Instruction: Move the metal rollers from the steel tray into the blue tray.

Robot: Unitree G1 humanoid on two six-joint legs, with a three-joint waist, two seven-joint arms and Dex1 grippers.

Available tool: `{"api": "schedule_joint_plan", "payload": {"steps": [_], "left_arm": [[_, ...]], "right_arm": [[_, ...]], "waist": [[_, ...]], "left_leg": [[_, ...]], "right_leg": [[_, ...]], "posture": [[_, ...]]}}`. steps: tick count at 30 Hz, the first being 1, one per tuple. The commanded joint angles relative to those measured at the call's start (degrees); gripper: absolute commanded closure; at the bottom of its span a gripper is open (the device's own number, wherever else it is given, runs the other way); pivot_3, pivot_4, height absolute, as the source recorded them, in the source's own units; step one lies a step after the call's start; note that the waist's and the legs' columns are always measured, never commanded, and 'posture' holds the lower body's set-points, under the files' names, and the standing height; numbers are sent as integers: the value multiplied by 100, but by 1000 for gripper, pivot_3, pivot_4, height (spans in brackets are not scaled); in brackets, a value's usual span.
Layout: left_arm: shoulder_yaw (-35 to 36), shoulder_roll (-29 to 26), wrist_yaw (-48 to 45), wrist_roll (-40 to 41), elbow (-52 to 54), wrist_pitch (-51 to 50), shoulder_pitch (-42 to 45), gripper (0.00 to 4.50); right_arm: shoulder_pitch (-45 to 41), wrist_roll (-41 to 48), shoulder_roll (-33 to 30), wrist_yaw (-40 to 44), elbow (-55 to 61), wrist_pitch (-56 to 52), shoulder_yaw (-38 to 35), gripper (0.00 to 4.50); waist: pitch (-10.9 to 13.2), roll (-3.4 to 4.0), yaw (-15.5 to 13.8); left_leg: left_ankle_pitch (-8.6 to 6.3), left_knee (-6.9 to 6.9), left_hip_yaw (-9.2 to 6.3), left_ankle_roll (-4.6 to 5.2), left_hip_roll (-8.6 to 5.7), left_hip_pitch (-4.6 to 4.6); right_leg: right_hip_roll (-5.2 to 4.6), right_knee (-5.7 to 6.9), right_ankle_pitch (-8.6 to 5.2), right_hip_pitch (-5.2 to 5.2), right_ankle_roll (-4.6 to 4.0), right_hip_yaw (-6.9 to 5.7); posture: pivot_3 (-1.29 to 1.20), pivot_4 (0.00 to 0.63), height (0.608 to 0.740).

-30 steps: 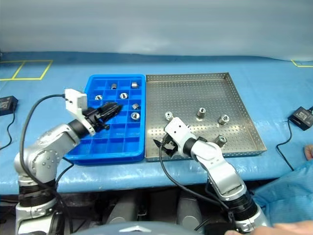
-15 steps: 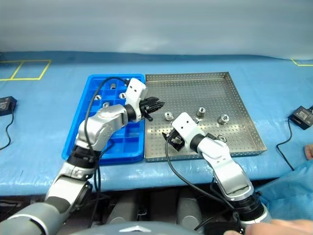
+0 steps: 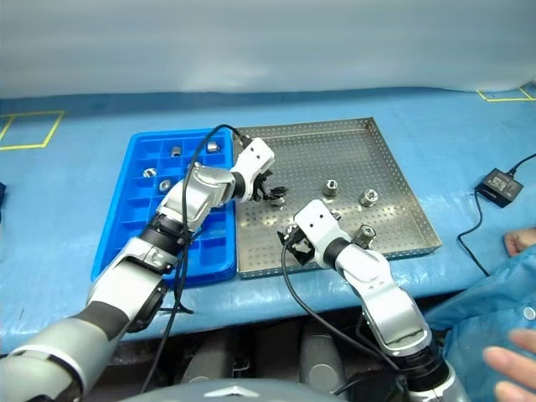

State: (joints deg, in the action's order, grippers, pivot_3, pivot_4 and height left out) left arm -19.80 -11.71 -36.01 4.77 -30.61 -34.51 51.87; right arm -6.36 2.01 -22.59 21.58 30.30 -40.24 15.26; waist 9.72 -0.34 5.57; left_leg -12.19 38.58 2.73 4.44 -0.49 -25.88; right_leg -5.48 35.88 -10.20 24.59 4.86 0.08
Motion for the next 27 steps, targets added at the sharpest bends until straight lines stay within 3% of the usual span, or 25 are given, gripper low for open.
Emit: {"api": "schedule_joint_plan", "payload": {"steps": [1, 11, 16, 19, 23, 27], "left_arm": [[-203, -75, -288, -273, -36, -121, 184, 719], [-175, 146, -259, -599, -538, -75, 231, 719], [-66, 164, -396, -577, -404, -110, 70, 1930], [-39, 122, -470, -591, -306, -136, -11, 1930], [93, 58, -429, -570, -233, -192, -52, 2777], [259, -14, -444, -455, 98, -210, -100, 2804]], "right_arm": [[7, -48, 35, -63, 235, 114, -56, 0], [-4, -59, 63, -60, 177, 169, -38, 0], [18, -61, 71, -54, 139, 168, -31, 0], [22, -52, 74, -55, 121, 151, -48, 0], [-18, -31, 90, -60, 37, 94, -101, 0], [-119, 4, 95, -32, -134, 92, -176, 0]], "waist": [[0, 0, 17], [0, 0, 61], [0, 0, 74], [0, 0, 97], [0, 0, 118], [0, 0, 144]], "left_leg": [[0, -1, 0, 0, 0, 0], [0, 0, -2, 0, 0, 1], [0, 0, -1, 0, 0, 1], [0, 0, -1, 0, 0, 2], [0, 0, -1, 0, 0, 4], [0, 0, 0, 0, 1, 5]], "right_leg": [[0, 0, 0, 0, 0, 0], [-1, 1, 0, -1, 1, -1], [-1, 2, 1, -1, 1, 0], [-1, 3, 1, -1, 1, 0], [-1, 3, 2, -3, 2, 0], [-1, 5, 3, -3, 2, 2]], "posture": [[-253, 150, 740], [-249, 150, 740], [-251, 150, 740], [-251, 150, 740], [-241, 150, 740], [-228, 150, 740]]}}
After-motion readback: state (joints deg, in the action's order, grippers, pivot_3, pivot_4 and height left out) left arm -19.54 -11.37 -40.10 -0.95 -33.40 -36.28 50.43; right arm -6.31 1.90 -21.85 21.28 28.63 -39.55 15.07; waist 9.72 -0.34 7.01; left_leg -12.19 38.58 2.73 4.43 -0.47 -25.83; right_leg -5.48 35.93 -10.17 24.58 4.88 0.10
